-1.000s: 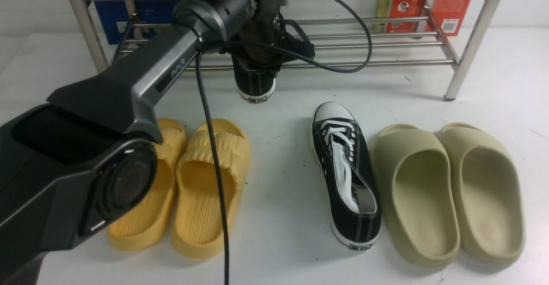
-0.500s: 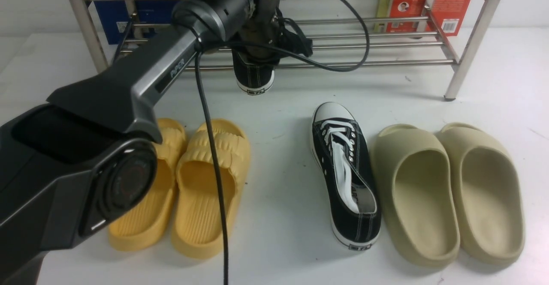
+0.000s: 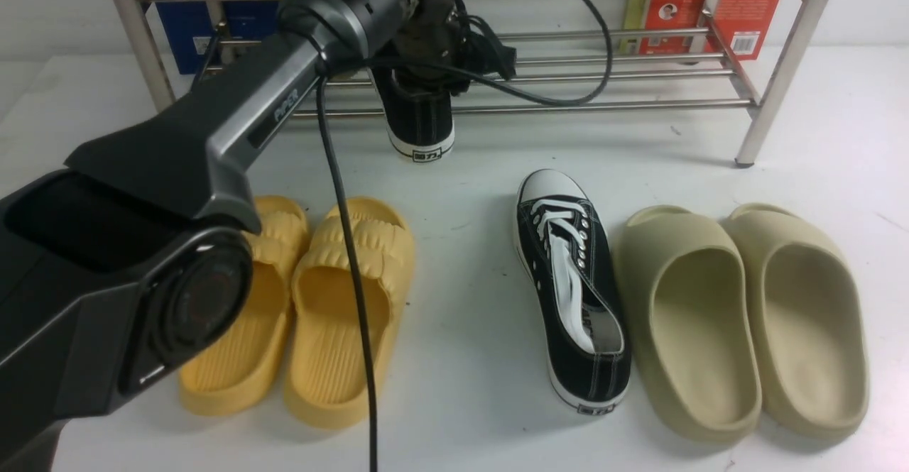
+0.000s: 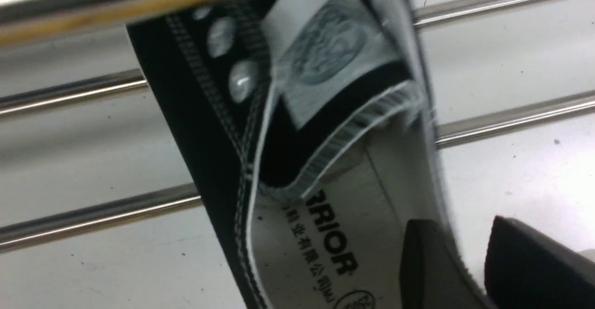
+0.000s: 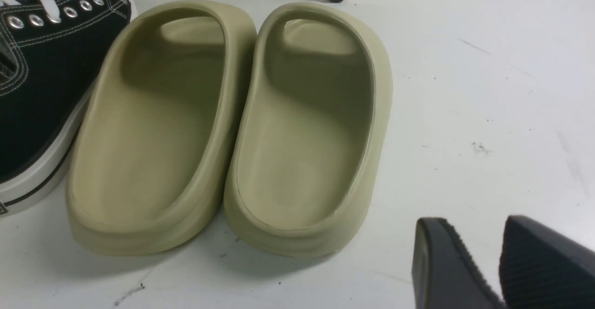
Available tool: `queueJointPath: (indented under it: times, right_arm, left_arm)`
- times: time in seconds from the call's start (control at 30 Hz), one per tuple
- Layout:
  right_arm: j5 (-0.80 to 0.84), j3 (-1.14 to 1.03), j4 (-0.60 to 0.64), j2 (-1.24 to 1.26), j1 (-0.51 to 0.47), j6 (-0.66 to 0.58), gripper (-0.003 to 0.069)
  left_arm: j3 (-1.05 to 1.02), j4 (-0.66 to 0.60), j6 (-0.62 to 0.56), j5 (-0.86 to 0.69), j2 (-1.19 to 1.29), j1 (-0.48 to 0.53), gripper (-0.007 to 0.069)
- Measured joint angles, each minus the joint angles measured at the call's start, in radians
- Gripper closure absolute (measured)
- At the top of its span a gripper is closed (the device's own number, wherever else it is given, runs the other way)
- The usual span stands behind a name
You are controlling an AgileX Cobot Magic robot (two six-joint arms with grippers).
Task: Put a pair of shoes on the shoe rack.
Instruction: Use the left arm to put a shoe into the shoe rack
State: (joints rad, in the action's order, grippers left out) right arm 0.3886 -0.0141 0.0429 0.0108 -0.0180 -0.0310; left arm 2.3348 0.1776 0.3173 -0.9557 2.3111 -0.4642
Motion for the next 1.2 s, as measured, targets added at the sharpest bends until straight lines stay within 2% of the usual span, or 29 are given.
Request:
queueJointPath:
  times: [0.2, 0.33, 0.5, 0.53, 0.57, 0.6, 0.7, 0.73, 0.87, 0.9, 1.1, 1.2]
  right_arm:
    - [0.000, 0.000, 0.000, 0.000, 0.000, 0.000, 0.0422]
    - [0.000, 0.000, 0.000, 0.000, 0.000, 0.000, 0.0422]
    - [0.000, 0.000, 0.000, 0.000, 0.000, 0.000, 0.0422]
    - [0.000, 0.000, 0.000, 0.000, 0.000, 0.000, 0.0422]
    - [0.000, 0.000, 0.000, 0.000, 0.000, 0.000, 0.0422]
    - [0.000, 0.000, 0.000, 0.000, 0.000, 0.000, 0.0422]
    - [0.000, 0.000, 0.000, 0.000, 0.000, 0.000, 0.0421]
    - [0.000, 0.000, 0.000, 0.000, 0.000, 0.000, 0.0421]
    - [0.000, 0.000, 0.000, 0.000, 0.000, 0.000, 0.0421]
    - [-0.001, 0.000, 0.000, 0.000, 0.000, 0.000, 0.0421]
    - [-0.001, 0.000, 0.000, 0.000, 0.000, 0.000, 0.0421]
    - [-0.001, 0.000, 0.000, 0.000, 0.000, 0.000, 0.0421]
  left_arm:
    - [0.001, -0.006, 0.000, -0.042, -0.043, 0.000, 0.0377]
    - [0.001, -0.057, 0.000, -0.155, -0.083, -0.001, 0.0385]
    - [0.000, -0.052, 0.000, -0.279, -0.136, -0.039, 0.0466]
    - [-0.025, -0.041, 0.000, -0.286, -0.168, -0.074, 0.0527]
    - [-0.030, -0.041, 0.001, -0.287, -0.178, -0.079, 0.0535]
    - [-0.099, -0.041, 0.011, -0.287, -0.228, -0.122, 0.0610]
    - [-0.182, -0.042, 0.029, -0.287, -0.278, -0.172, 0.0638]
    - [-0.283, -0.043, 0.060, -0.287, -0.322, -0.209, 0.0638]
    - [-0.410, -0.019, 0.107, -0.235, -0.343, -0.222, 0.0638]
    - [-0.468, 0.026, 0.145, -0.161, -0.332, -0.209, 0.0638]
    - [-0.508, 0.135, 0.261, 0.026, -0.246, -0.123, 0.0638]
    - [-0.510, 0.147, 0.275, 0.081, -0.230, -0.086, 0.0638]
